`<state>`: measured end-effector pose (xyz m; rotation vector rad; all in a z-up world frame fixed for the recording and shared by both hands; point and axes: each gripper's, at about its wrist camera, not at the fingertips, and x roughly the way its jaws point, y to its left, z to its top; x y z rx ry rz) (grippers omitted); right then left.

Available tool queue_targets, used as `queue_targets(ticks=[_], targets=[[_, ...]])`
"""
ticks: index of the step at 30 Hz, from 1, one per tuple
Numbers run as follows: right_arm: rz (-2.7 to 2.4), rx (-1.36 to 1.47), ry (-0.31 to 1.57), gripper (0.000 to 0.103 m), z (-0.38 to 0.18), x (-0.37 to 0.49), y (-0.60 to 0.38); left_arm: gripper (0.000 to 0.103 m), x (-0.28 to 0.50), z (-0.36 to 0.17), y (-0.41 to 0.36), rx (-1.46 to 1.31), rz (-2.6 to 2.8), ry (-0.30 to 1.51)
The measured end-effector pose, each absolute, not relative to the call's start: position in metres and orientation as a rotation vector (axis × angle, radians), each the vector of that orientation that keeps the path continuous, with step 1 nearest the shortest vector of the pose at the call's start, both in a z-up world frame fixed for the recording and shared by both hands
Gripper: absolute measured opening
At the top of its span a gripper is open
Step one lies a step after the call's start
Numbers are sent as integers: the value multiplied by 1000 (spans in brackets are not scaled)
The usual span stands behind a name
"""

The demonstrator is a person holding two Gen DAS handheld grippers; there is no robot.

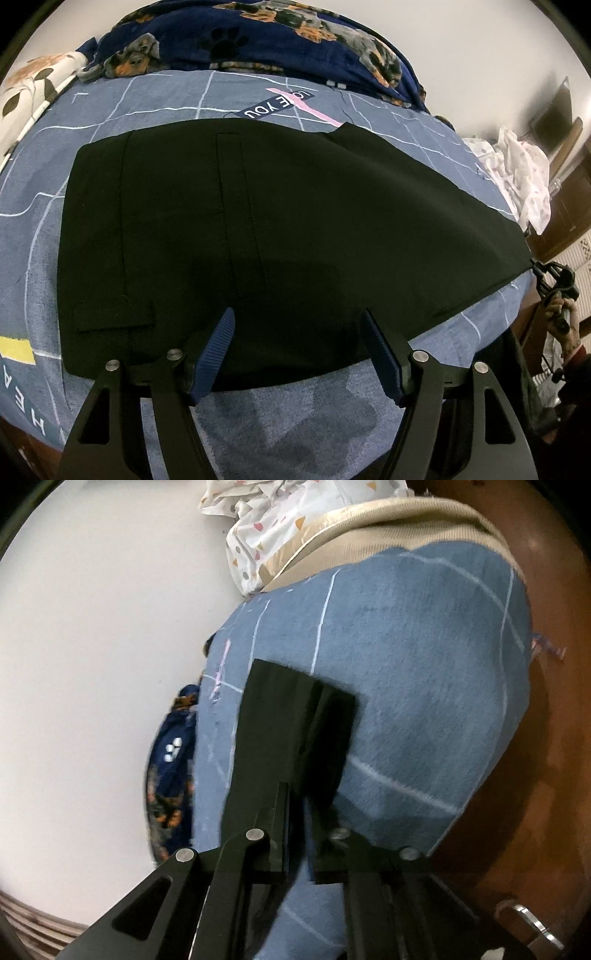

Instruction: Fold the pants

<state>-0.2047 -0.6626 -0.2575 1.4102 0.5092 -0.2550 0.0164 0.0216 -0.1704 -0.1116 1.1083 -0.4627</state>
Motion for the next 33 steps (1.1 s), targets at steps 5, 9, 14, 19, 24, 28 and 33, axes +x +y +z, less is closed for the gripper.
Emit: queue_targets(ticks=[5,9,14,19,24,28,33], targets=[[-199,1375,561,24,-251,-189,-647,73,16,-171,22,-112,-464,1109],[-236,1266,655,6,-246,-177,-635,74,16,-170,22,-107,-464,1109],[-269,1296,637,1,-252,-187,-642,74,15,-171,22,-114,-466,1109],[-281,1265,647,2,-247,-185,-640,75,16,-171,24,-141,-473,1110],[-249,1342,613,8,-253,-190,-642,76,16,-171,24,-133,-477,1109],[-199,1368,633,13,-248,-183,-630,78,18,-171,24,-132,-479,1111],[-62,1368,725,25,-240,-161,-573,79,18,-171,23,-131,-481,1112]])
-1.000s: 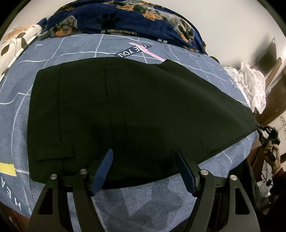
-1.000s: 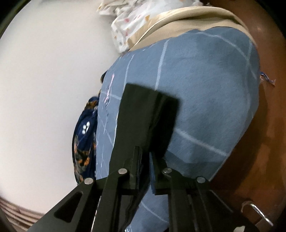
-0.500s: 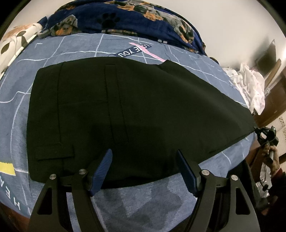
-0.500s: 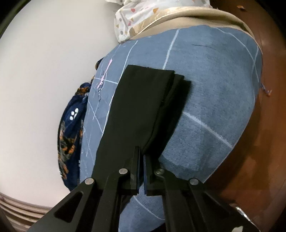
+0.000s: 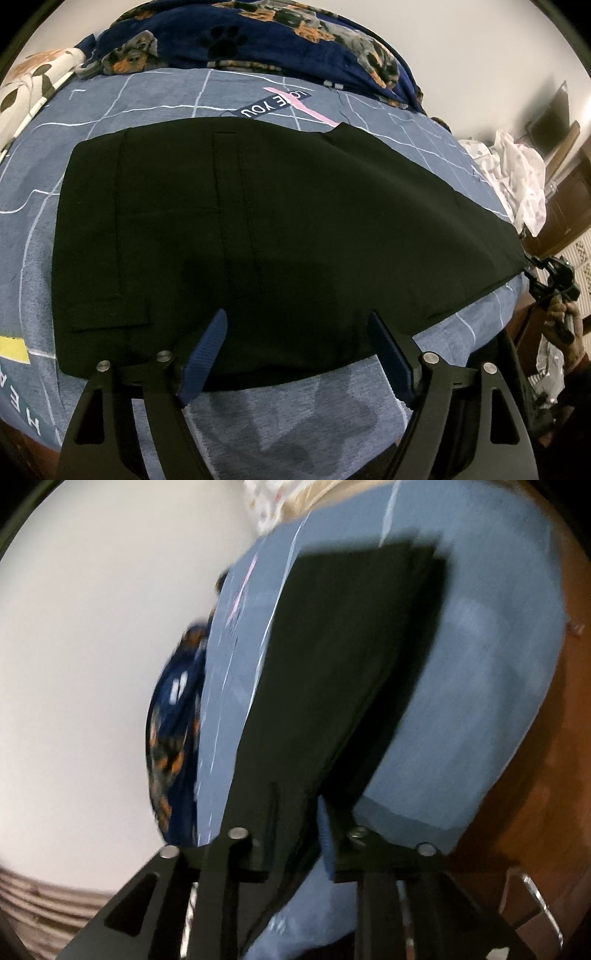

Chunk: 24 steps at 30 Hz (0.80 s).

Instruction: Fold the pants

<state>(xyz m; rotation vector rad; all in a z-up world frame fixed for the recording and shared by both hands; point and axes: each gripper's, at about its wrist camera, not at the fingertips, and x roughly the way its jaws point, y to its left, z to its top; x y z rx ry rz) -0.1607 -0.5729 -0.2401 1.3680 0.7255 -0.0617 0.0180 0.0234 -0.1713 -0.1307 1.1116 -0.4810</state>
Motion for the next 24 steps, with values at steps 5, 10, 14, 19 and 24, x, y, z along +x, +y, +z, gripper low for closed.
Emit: queue_targets(ticks=[5,10,14,19,24], targets=[[170,1345,867,32,-238,-129,-479,80,18,-172,23,-135,-483,1112],[278,1353,986,34,-251,-109,-415,80,18,-172,24,-141,-487,1114],[300,1332,1031,35,-257,-105,-393,81,19,-173,25,-156,-488,1116],[293,1295,1023,35,-252,-99,-385,84,19,-173,23,-153,-493,1114],[279,1274,1011,18,-254,-95,-386,86,16,-172,20,-118,-495,1110]])
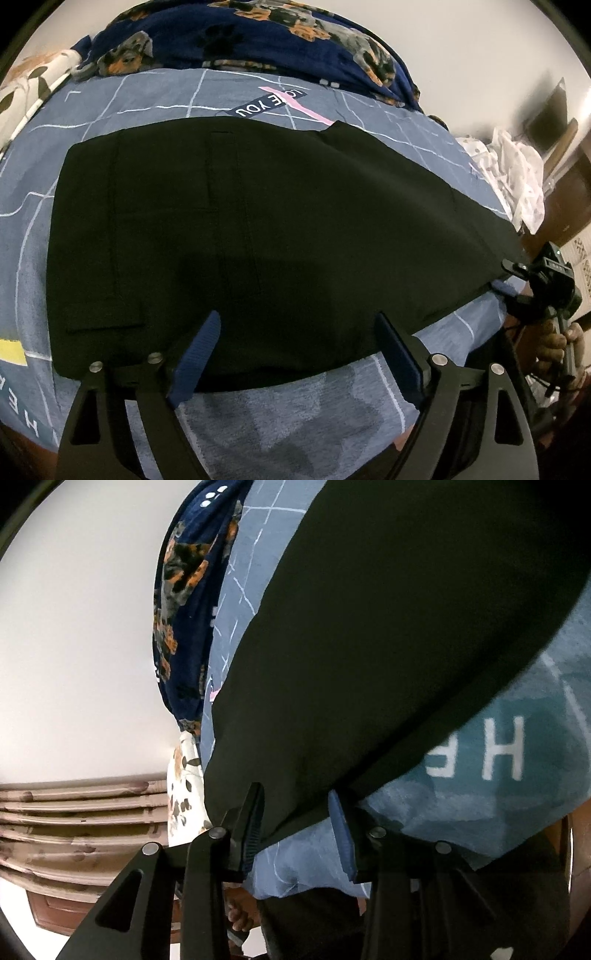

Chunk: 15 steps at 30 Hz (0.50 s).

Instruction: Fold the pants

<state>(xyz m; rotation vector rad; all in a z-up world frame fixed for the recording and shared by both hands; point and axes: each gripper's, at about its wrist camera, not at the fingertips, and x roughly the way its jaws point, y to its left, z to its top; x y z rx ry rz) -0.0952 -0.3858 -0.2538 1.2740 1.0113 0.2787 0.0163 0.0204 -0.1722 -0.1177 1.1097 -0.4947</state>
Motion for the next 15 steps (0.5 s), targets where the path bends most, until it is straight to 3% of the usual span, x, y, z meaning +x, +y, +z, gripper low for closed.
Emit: queue_targets(ticks=[3,12,15], targets=[[262,1305,1026,6,-264,-97,-389,86,17,-172,21,-115,-496,1110],[260,1326,1050,0,-273,-110,-389,86,16,-172,22,-139,-496,1114],[312,1331,1017,5,-266,-108,-388,86,16,-172,21,-126,-495,1114]])
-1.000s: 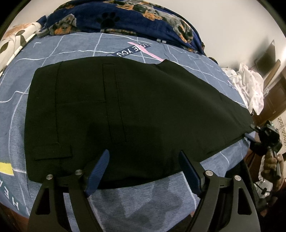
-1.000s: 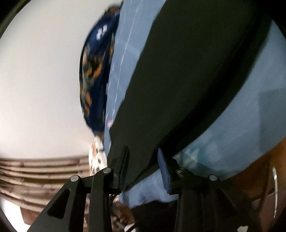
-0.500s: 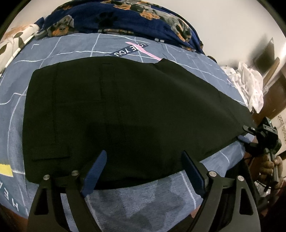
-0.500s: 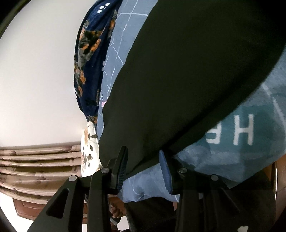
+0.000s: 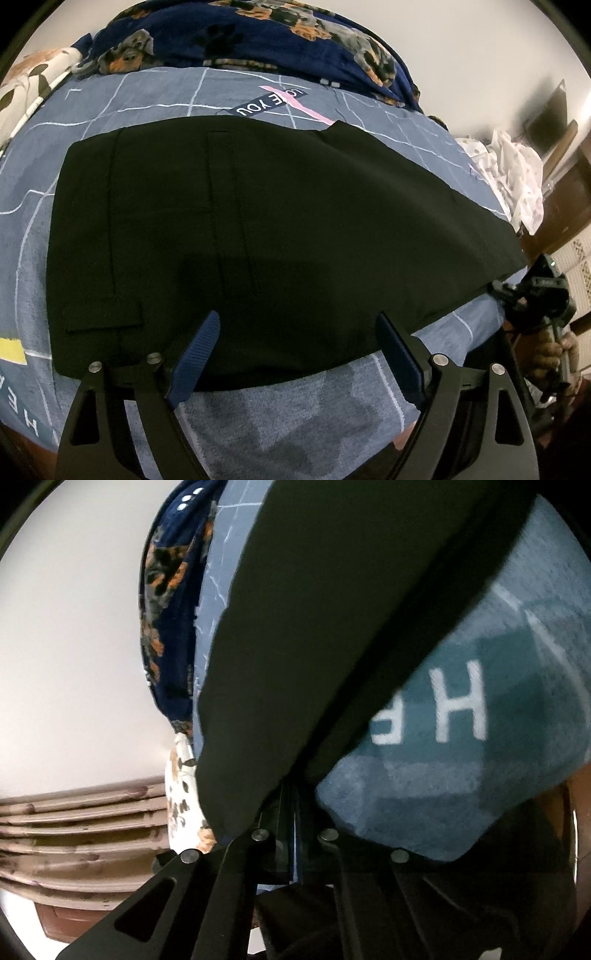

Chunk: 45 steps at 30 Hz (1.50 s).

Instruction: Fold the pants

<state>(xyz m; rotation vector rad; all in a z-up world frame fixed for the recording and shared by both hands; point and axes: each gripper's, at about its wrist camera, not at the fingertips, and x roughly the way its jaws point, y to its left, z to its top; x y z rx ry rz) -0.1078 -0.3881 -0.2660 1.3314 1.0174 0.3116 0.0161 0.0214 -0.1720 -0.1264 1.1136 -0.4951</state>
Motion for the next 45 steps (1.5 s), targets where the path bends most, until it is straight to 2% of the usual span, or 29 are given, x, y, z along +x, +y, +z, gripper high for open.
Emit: queue_targets(ticks=[11,13,15,17,28,29,30,31,32,33,35,45], targets=[[288,1407,989,10,-262,-109,-394,87,15,-172,21,-127,-498,1113],[292,1420,980,17,-260,-111,-396,87,15,-172,20,-126,-498,1114],[296,1455,942,42,-259,-113,-399,87,15,-172,20,-127,-499,1113],[298,1498,911,47,-260,-116,-403,88,15,-172,20,-126,-499,1114],[285,1434,935,48,-252,-99,-392,90,13,-173,17,-100,-502,1109],[280,1421,946,45,-253,-96,-390,90,13,-173,17,-98,-503,1109],[280,1402,960,38,-252,-92,-386,90,13,-173,17,-98,-503,1109],[285,1389,977,29,-254,-89,-383,90,13,-173,17,-99,-503,1109],[283,1380,994,14,-256,-87,-380,90,13,-173,18,-103,-504,1109],[274,1369,1014,8,-259,-86,-378,90,13,-173,18,-106,-504,1110],[266,1373,1024,5,-265,-88,-378,90,14,-172,19,-115,-505,1113],[281,1311,1056,2,-265,-98,-375,90,19,-171,33,-161,-482,1120]])
